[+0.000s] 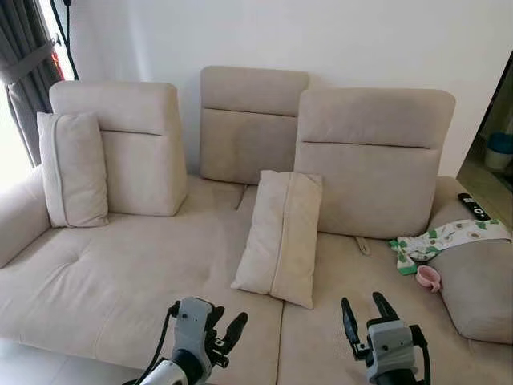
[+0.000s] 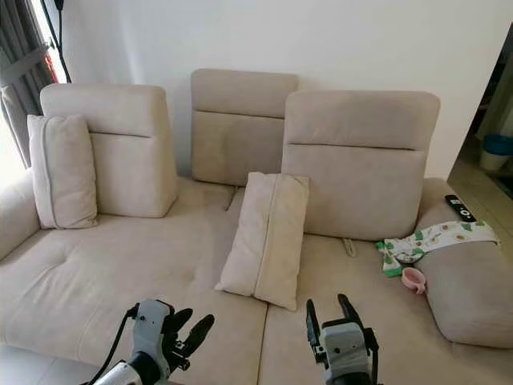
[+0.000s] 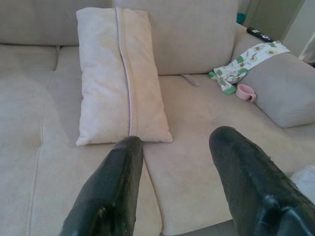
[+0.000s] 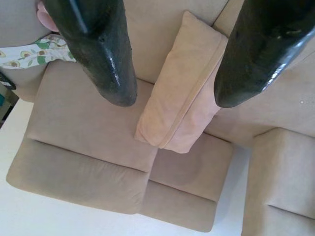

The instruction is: Move the pillow to the sofa from floor

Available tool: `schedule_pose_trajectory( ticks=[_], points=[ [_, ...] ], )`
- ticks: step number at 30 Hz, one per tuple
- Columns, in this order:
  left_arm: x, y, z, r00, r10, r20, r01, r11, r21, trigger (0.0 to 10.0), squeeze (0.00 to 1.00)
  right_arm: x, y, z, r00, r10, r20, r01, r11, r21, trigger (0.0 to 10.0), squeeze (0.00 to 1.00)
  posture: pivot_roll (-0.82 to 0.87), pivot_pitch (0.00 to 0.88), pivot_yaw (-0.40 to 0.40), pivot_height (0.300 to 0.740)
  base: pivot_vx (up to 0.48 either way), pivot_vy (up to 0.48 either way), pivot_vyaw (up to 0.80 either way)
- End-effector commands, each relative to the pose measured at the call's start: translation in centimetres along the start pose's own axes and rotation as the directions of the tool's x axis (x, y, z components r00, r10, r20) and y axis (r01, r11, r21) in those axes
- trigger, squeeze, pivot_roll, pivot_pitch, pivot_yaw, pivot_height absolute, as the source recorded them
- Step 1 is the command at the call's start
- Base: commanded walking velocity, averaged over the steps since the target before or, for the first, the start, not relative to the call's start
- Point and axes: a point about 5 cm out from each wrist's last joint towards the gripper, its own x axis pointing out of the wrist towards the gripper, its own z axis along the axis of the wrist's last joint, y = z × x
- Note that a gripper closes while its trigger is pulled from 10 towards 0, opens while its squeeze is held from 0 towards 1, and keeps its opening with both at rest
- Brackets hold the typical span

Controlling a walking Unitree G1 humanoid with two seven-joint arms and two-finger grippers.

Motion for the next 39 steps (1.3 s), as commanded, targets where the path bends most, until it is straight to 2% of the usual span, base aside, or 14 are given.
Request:
schedule_pose_trajectory(
  ticks=[1,5,39],
  points=[
    [-0.34,0.25,-0.65,1.0,0.012,-0.019,-0.012,1.0,-0.008,10.0,0.0,-0.31,0.19,-0.43,1.0,0.013,-0.023,-0.013,1.0,0.014,10.0,0.0,0.01,0.0,0.02,0.74,0.0,0.0,0.0],
    [-0.34,0.26,-0.65,1.0,0.013,-0.019,-0.013,1.0,-0.008,10.0,0.0,-0.37,0.16,-0.53,0.999,0.017,-0.027,-0.017,1.0,0.011,10.0,0.0,0.01,0.0,0.019,0.74,0.0,-0.169,0.0],
    [-0.26,-0.11,-0.88,1.0,-0.007,-0.026,0.007,1.0,-0.005,10.0,0.0,-0.46,0.17,-1.18,0.999,0.025,-0.041,-0.025,1.0,0.004,10.0,0.0,0.01,0.0,0.019,0.74,0.0,-0.421,0.0]
  ],
)
